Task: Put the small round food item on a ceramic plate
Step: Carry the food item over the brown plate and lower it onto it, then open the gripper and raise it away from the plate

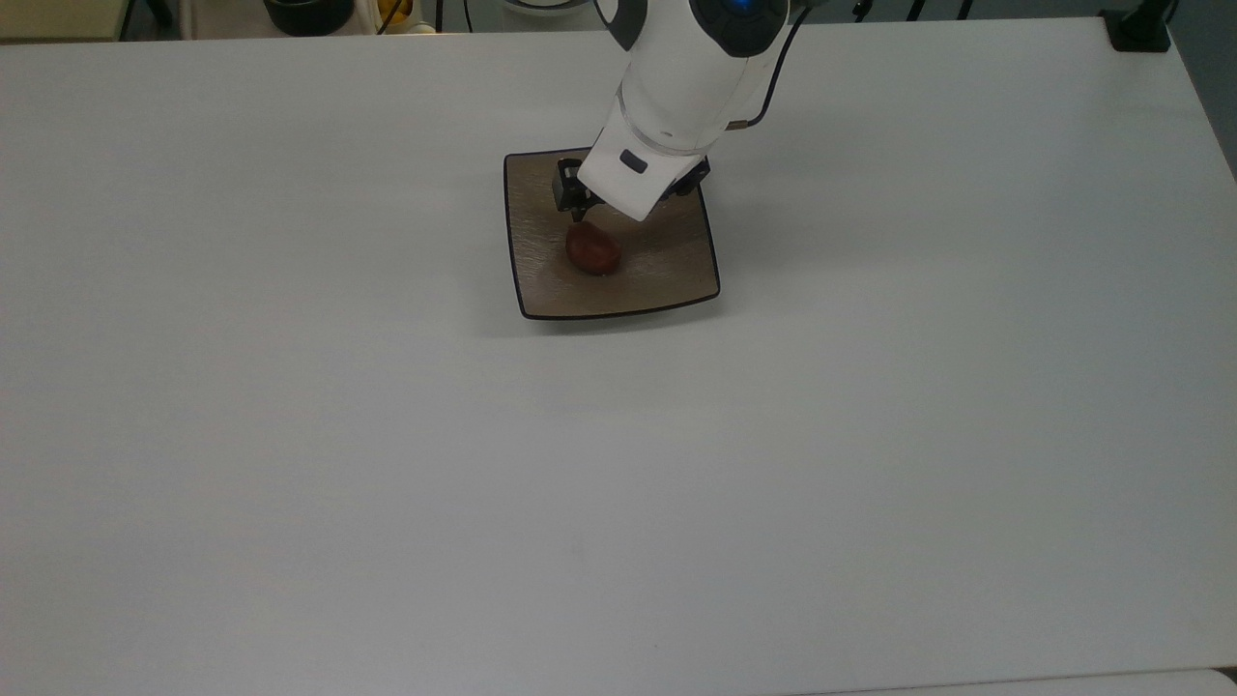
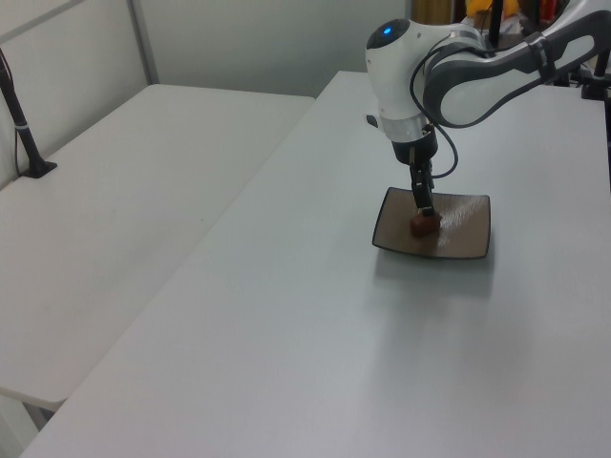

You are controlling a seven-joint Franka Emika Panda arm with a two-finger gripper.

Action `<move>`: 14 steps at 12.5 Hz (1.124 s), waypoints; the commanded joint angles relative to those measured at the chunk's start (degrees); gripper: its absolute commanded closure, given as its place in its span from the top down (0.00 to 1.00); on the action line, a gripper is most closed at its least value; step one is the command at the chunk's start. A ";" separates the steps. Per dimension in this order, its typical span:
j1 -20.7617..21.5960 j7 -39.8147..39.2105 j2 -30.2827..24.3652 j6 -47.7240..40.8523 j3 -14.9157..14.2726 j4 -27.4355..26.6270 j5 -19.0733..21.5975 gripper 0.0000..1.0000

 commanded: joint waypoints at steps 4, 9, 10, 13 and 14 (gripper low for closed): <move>0.07 0.60 -6.52 -1.56 -0.59 -0.50 3.27 1.00; -5.28 -0.28 -17.07 -2.98 -0.59 -3.74 11.45 1.00; -5.90 -0.36 -18.57 -3.06 -0.59 -4.10 12.33 1.00; -9.41 -0.37 -21.56 -3.06 0.80 -5.51 12.87 1.00; -11.16 -0.28 -22.09 -3.15 2.73 -5.78 12.87 1.00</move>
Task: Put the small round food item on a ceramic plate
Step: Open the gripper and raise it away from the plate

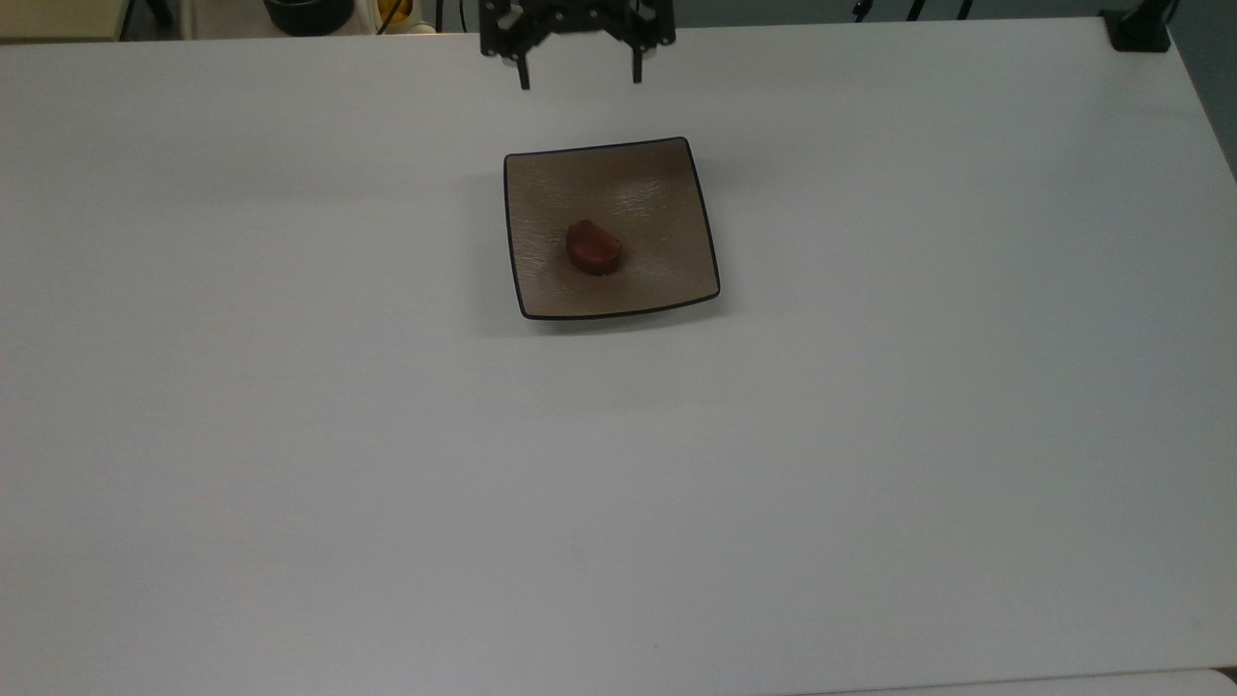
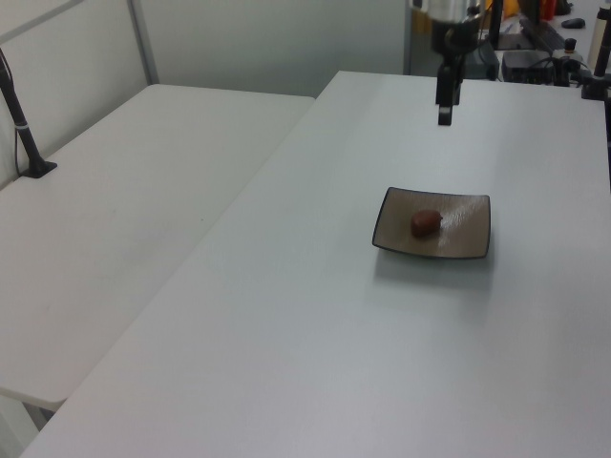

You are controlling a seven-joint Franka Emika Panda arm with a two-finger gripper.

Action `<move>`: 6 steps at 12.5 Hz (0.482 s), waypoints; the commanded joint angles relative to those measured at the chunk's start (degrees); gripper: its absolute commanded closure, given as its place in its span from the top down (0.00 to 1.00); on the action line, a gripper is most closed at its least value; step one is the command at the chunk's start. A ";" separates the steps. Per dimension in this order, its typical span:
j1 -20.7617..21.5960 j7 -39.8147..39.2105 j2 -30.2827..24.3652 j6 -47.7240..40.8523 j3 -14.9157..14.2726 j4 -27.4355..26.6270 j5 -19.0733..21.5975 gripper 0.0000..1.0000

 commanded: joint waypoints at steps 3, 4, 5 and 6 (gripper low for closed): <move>-7.96 0.14 -5.18 -0.52 5.79 -4.28 1.27 1.00; -7.79 0.15 -5.01 -0.70 5.70 -4.37 0.67 1.00; -7.70 0.15 -4.66 -0.35 5.70 -4.19 0.40 1.00; -7.61 0.15 -4.48 -0.35 5.62 -4.10 0.22 1.00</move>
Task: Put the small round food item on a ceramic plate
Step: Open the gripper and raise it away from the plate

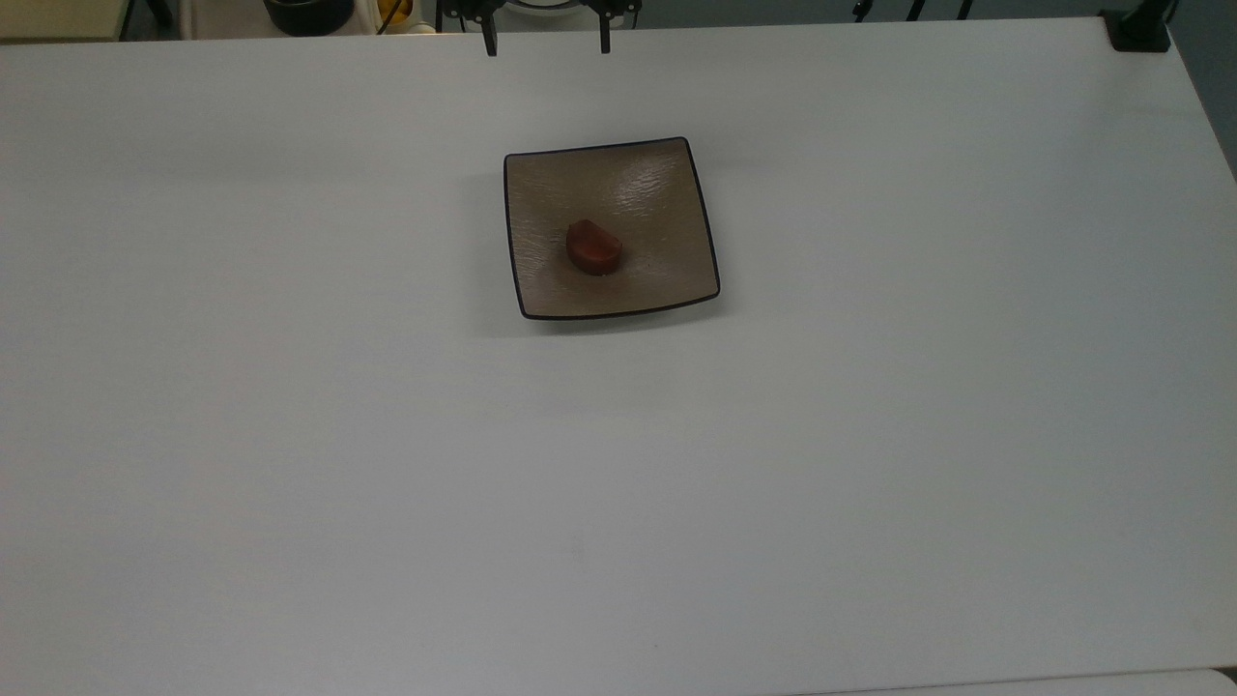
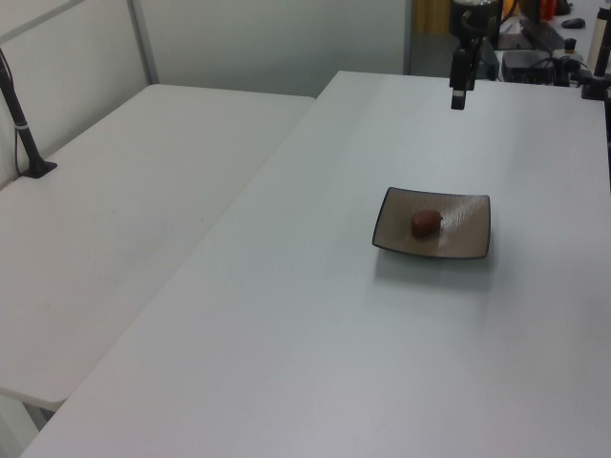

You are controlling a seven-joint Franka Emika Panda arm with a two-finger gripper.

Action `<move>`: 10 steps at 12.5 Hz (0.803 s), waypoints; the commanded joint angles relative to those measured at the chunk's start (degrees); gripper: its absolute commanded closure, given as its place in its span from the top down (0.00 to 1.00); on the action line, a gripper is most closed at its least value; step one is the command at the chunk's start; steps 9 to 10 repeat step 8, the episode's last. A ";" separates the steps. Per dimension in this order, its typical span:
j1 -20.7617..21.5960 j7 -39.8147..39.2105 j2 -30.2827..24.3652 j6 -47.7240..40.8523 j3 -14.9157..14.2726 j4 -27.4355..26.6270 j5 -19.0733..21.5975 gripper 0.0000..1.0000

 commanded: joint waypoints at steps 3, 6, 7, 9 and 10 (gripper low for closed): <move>-0.23 0.48 -0.84 -0.67 0.80 -1.41 -0.65 1.00; -0.75 0.75 -0.92 1.52 -0.34 -1.50 -0.22 1.00; -0.67 0.49 -0.84 2.22 -0.43 -1.50 -0.22 1.00; -0.32 0.66 -0.84 2.32 -0.43 -1.67 -0.74 1.00; -0.32 0.66 -0.84 2.32 -0.43 -1.67 -0.74 1.00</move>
